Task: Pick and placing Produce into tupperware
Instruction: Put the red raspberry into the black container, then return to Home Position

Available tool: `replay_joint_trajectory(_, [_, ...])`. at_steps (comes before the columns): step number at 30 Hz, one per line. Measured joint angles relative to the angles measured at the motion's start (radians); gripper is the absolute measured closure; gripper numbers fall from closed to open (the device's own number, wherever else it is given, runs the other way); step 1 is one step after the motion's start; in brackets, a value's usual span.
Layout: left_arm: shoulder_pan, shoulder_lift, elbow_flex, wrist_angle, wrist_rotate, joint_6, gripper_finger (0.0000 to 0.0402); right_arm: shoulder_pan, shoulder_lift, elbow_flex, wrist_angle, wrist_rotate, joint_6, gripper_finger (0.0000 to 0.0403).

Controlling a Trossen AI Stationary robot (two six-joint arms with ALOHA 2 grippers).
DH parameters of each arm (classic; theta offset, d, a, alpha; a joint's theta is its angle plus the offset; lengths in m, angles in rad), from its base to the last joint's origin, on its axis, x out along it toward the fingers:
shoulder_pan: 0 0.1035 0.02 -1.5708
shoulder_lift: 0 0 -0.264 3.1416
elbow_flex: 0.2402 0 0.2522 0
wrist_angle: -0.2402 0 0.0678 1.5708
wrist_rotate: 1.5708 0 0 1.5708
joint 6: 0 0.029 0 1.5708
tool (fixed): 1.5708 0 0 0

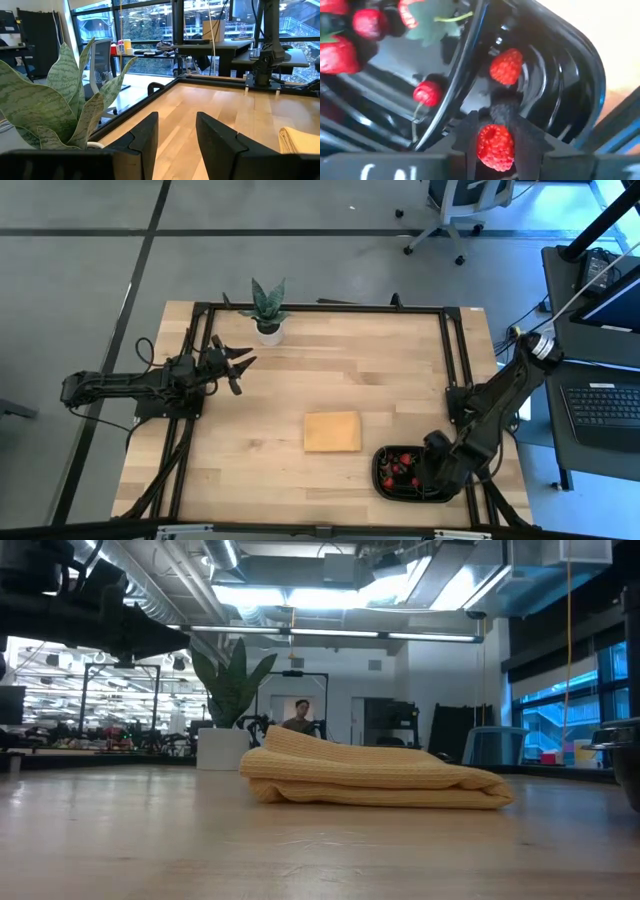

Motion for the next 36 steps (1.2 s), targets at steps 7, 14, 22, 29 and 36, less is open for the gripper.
replay_joint_trajectory(7, [0.000, 0.000, 0.000, 0.000, 0.000, 0.004, 0.0276, 0.000, 0.052, 0.000, 0.006, 0.000, -0.021, 0.0303])
replay_joint_trajectory(14, [0.000, 0.000, 0.000, 0.000, 0.000, 0.004, 0.0276, 0.000, 0.049, 0.000, 0.009, 0.000, -0.019, 0.0271])
replay_joint_trajectory(22, [0.000, 0.000, 0.000, 0.000, 0.000, 0.004, 0.0276, 0.000, 0.049, 0.000, 0.018, 0.000, -0.019, 0.0275])
replay_joint_trajectory(29, [0.000, 0.000, 0.000, 0.000, 0.000, 0.005, 0.0276, -0.003, 0.022, 0.012, 0.003, 0.004, -0.029, 0.0276])
replay_joint_trajectory(36, [0.000, 0.001, 0.000, 0.000, 0.000, 0.005, 0.0276, -0.023, -0.058, 0.141, -0.278, 0.241, -0.169, 0.0276])
